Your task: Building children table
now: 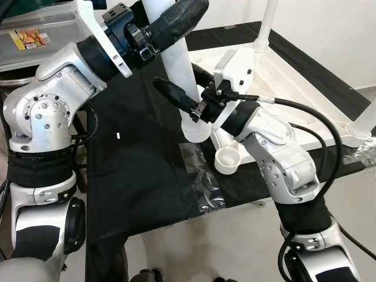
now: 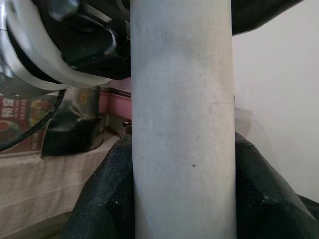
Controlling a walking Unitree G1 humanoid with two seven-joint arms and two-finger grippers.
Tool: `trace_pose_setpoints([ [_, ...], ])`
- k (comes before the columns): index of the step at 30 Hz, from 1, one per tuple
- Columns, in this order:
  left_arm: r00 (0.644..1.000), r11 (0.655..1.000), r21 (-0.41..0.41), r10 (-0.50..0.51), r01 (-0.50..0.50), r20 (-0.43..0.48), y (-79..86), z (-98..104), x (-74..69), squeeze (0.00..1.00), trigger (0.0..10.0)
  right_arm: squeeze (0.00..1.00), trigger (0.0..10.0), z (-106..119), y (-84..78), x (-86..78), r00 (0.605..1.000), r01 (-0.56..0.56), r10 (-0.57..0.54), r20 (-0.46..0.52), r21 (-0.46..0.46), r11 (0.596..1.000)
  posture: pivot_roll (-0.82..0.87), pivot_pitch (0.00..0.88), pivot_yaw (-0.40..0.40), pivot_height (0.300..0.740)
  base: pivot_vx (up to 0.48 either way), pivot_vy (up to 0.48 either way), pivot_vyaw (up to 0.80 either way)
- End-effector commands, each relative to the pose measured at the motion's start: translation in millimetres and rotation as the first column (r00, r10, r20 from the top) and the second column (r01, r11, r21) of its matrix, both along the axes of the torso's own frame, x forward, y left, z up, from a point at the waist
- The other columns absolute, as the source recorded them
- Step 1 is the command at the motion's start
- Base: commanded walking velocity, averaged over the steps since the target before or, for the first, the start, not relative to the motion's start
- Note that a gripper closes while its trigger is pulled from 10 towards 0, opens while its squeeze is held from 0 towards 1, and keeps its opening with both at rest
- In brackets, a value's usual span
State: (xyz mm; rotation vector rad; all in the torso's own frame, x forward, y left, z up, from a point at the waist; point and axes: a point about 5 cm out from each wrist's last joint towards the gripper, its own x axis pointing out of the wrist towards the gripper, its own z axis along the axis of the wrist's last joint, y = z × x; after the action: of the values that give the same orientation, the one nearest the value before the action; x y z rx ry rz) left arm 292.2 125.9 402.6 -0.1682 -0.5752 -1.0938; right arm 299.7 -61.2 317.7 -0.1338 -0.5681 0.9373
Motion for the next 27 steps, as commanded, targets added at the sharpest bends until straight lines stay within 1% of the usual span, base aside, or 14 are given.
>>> trace_pose_setpoints([
  [1, 0.999, 1.0, 0.02, -0.002, 0.001, 0.036, -0.8, 2, -4.5, 0.0, 0.0, 0.0, 10.0, -5, 4.1, -0.7, 1.0, -0.004, 0.004, -0.007, -0.003, 1.0, 0.09, 0.121, 0.005, 0.74, 0.0, 0.0, 0.0],
  [8, 0.999, 0.999, 0.039, 0.015, -0.017, 0.051, -0.8, 6, -3.2, 0.0, 0.0, 0.0, 10.0, -6, 8.2, -0.3, 1.0, -0.002, 0.002, -0.016, 0.013, 1.0, 0.09, 0.119, 0.005, 0.74, 0.0, 0.0, 0.0],
  [9, 0.998, 0.998, 0.068, 0.004, -0.008, 0.06, -1.5, 6, -2.6, 0.0, 0.0, 0.0, 10.0, -6, 8.0, 0.2, 1.0, -0.002, 0.003, -0.015, 0.014, 1.0, 0.09, 0.116, 0.005, 0.74, 0.0, 0.0, 0.0],
  [10, 0.998, 0.998, 0.068, 0.004, -0.008, 0.06, -1.5, 6, -2.6, 0.0, 0.0, 0.0, 10.0, -6, 8.0, 0.2, 1.0, -0.002, 0.003, -0.015, 0.014, 1.0, 0.09, 0.116, 0.005, 0.74, 0.0, 0.0, 0.0],
  [16, 0.992, 0.986, 0.145, -0.092, 0.08, 0.08, -7.4, 7, -4.1, 0.0, 0.0, 0.0, 10.0, -4, 3.5, 4.4, 0.999, 0.007, -0.005, -0.041, 0.035, 0.999, 0.09, 0.114, 0.004, 0.74, 0.0, 0.0, 0.0],
  [17, 0.987, 0.978, 0.17, -0.136, 0.12, 0.084, -10.5, 9, -5.8, 0.0, 0.0, 0.0, 10.0, -5, 2.4, 4.4, 0.995, -0.044, 0.047, -0.084, 0.042, 0.998, 0.09, 0.11, 0.003, 0.74, 0.0, 0.0, 0.0],
  [18, 0.981, 0.969, 0.19, -0.176, 0.157, 0.087, -13.3, 9, -7.4, 0.0, 0.0, 0.79, 10.0, -7, 1.7, 2.8, 0.987, -0.104, 0.107, -0.117, 0.032, 0.994, 0.1, 0.109, 0.003, 0.74, 0.0, 0.0, 0.0],
  [19, 0.981, 0.969, 0.19, -0.176, 0.157, 0.087, -13.3, 9, -7.4, 0.0, 0.0, 0.79, 10.0, -7, 1.7, 2.8, 0.987, -0.104, 0.107, -0.117, 0.032, 0.994, 0.1, 0.109, 0.003, 0.74, 0.0, 0.0, 0.0],
  [20, 0.972, 0.956, 0.218, -0.218, 0.195, 0.09, -15.9, 9, -9.4, 0.0, 0.0, 1.0, 10.0, -10, 1.1, -0.3, 0.976, -0.168, 0.168, -0.137, 0.009, 0.986, 0.1, 0.108, 0.003, 0.74, 0.0, 0.0, 0.0],
  [21, 0.956, 0.935, 0.266, -0.271, 0.235, 0.108, -19.4, 10, -13.1, 0.0, 0.5, 1.0, 10.0, -13, -0.7, -2.6, 0.965, -0.223, 0.216, -0.151, -0.032, 0.974, 0.1, 0.106, 0.003, 0.74, 0.0, 0.0, 0.0],
  [22, 0.956, 0.935, 0.266, -0.271, 0.235, 0.108, -19.4, 10, -13.1, 0.0, 0.5, 1.0, 10.0, -13, -0.7, -2.6, 0.965, -0.223, 0.216, -0.151, -0.032, 0.974, 0.1, 0.106, 0.003, 0.74, 0.0, 0.0, 0.0],
  [24, 0.946, 0.92, 0.298, -0.302, 0.256, 0.12, -21.5, 10, -15.3, 0.0, 0.3, 1.0, 10.0, -15, -2.1, -3.7, 0.959, -0.25, 0.238, -0.157, -0.061, 0.966, 0.1, 0.105, 0.003, 0.74, 0.0, 0.0, 0.0],
  [26, 0.9, 0.87, 0.326, -0.423, 0.37, 0.105, -29.4, 11, -23.3, 0.0, 0.0, 1.0, 10.0, -19, -10.4, -4.4, 0.937, -0.325, 0.301, -0.175, -0.129, 0.937, 0.1, 0.103, -0.002, 0.74, 0.0, 0.0, 0.0],
  [27, 0.885, 0.854, 0.328, -0.455, 0.403, 0.097, -31.6, 12, -25.2, 0.0, 0.0, 1.0, 10.0, -20, -13.0, -4.2, 0.932, -0.342, 0.315, -0.181, -0.145, 0.928, 0.1, 0.103, -0.002, 0.74, 0.0, 0.0, 0.0],
])
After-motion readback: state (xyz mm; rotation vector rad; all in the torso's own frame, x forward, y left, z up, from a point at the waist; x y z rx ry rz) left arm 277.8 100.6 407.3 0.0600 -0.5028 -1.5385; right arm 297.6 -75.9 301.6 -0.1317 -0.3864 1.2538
